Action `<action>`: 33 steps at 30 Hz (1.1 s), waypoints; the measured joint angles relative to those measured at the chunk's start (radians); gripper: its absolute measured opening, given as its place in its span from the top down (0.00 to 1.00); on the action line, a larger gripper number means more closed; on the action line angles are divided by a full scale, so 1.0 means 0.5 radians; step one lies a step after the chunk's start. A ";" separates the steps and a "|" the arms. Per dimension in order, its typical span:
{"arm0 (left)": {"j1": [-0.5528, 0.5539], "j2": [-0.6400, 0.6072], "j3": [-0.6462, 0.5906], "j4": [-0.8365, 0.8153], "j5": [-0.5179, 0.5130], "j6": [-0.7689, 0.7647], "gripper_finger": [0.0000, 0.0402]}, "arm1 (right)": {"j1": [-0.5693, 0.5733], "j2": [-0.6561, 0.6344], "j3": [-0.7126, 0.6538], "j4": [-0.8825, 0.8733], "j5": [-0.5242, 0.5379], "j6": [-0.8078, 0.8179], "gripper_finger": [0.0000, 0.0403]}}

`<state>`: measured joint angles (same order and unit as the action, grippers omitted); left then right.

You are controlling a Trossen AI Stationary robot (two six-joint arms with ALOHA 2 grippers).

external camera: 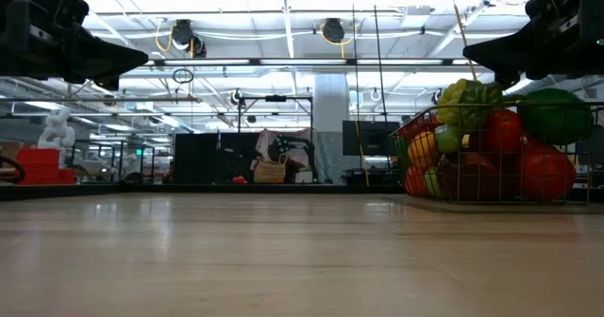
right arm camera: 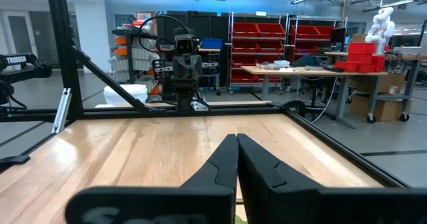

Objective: Build produce basket
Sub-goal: Return to Home Position

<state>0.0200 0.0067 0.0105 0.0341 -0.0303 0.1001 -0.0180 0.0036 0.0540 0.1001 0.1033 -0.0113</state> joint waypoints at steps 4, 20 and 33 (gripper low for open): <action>0.001 0.000 0.000 0.000 0.000 0.000 0.92 | 0.000 0.000 0.000 0.000 0.000 0.000 1.00; 0.000 0.000 0.000 -0.001 0.000 -0.001 0.92 | 0.001 0.002 0.000 0.001 -0.058 0.110 1.00; 0.000 0.000 0.000 -0.001 0.000 -0.001 0.92 | 0.000 0.002 0.000 0.001 -0.219 0.106 1.00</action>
